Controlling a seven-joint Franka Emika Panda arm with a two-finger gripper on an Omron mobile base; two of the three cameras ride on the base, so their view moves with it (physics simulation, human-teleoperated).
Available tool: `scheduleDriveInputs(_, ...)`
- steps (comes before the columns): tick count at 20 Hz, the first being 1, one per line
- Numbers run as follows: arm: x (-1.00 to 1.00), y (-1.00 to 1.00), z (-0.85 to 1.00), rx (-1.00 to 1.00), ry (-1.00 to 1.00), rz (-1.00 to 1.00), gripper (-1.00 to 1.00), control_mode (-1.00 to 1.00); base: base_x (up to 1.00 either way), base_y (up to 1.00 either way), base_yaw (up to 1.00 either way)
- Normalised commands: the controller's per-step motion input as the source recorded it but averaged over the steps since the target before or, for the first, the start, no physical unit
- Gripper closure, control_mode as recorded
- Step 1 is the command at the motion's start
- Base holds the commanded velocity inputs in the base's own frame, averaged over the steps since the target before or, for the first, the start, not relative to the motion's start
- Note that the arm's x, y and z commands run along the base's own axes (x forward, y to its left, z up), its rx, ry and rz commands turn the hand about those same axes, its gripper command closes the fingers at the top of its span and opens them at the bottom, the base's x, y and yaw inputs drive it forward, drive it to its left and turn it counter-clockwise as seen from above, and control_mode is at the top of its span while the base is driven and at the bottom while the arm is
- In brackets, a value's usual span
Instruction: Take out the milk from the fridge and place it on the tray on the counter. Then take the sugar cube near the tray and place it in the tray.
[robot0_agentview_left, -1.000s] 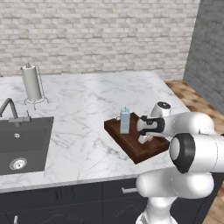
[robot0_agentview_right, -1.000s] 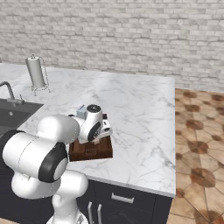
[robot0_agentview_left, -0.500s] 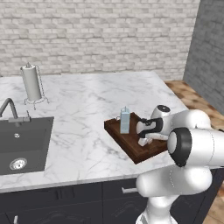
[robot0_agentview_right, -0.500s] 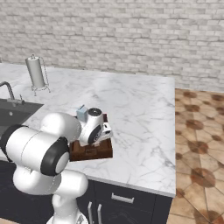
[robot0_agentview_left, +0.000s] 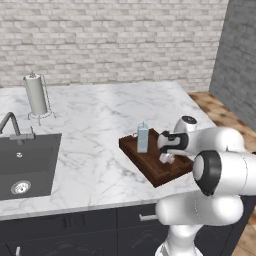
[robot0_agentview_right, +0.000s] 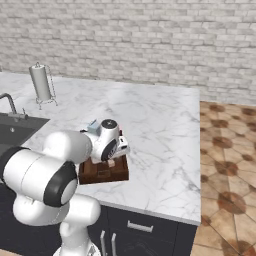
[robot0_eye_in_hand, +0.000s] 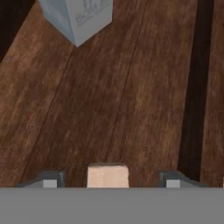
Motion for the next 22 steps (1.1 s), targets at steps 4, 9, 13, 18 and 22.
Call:
scheduleDriveInputs(4,-0.13,0.0,0.64,0.0,-0.02,0.0,-1.0,-1.0,0.0,0.0,0.0)
scheduleDriveInputs(9,-0.48,-0.04,0.93,0.0,-0.14,-0.01,-1.0,-1.0,0.0,0.0,0.0)
scheduleDriveInputs(13,-0.8,-0.02,0.94,0.04,-0.18,-0.14,-1.0,-1.0,0.0,0.0,0.0)
scheduleDriveInputs(18,-0.85,0.0,0.96,0.12,-0.18,-0.25,-1.0,-1.0,0.0,0.0,0.0)
scheduleDriveInputs(22,-0.79,0.0,1.0,0.09,-0.16,-0.02,-1.0,-1.0,0.0,0.0,0.0)
